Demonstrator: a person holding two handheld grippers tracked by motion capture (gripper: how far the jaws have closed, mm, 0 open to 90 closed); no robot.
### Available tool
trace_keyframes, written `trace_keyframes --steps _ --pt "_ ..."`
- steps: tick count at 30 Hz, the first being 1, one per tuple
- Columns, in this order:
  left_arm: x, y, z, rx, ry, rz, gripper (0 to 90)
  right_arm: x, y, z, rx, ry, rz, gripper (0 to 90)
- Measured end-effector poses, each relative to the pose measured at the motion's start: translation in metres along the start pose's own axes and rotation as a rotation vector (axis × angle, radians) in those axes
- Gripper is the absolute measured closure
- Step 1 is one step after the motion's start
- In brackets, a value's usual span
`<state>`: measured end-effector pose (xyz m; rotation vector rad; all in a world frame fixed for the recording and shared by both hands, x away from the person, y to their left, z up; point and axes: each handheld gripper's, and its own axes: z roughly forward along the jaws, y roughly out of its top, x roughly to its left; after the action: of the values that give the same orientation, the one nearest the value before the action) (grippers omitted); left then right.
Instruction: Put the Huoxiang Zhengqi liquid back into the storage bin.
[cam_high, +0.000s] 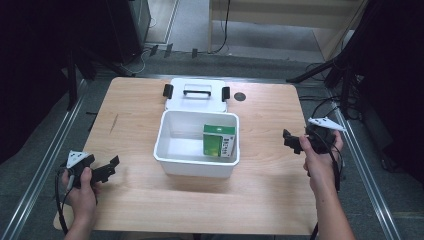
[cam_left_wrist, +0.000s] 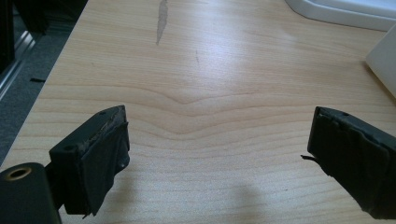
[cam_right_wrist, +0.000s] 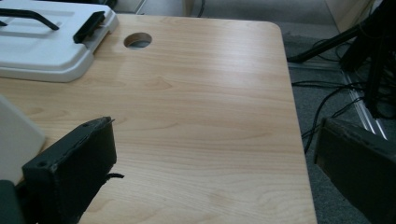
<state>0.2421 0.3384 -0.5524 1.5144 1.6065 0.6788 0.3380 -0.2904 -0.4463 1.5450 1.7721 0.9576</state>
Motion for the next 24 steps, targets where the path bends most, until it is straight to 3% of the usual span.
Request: trace_keyframes --steps 5,9,11,24 --pt "0.0 0.0 0.0 0.001 0.003 0.001 6.4 -0.013 -0.025 -0.004 -0.032 0.021 0.027 0.0" --pt "0.0 0.0 0.0 0.0 0.004 0.001 6.4 -0.019 -0.044 -0.006 -0.033 -0.007 0.039 0.0" --pt "-0.001 0.0 0.0 0.0 0.003 0.001 6.4 -0.022 -0.053 -0.007 -0.038 -0.027 0.026 0.0" --pt "-0.003 0.0 0.0 -0.003 0.016 0.005 6.4 -0.035 -0.103 -0.019 -0.042 -0.007 0.036 0.0"
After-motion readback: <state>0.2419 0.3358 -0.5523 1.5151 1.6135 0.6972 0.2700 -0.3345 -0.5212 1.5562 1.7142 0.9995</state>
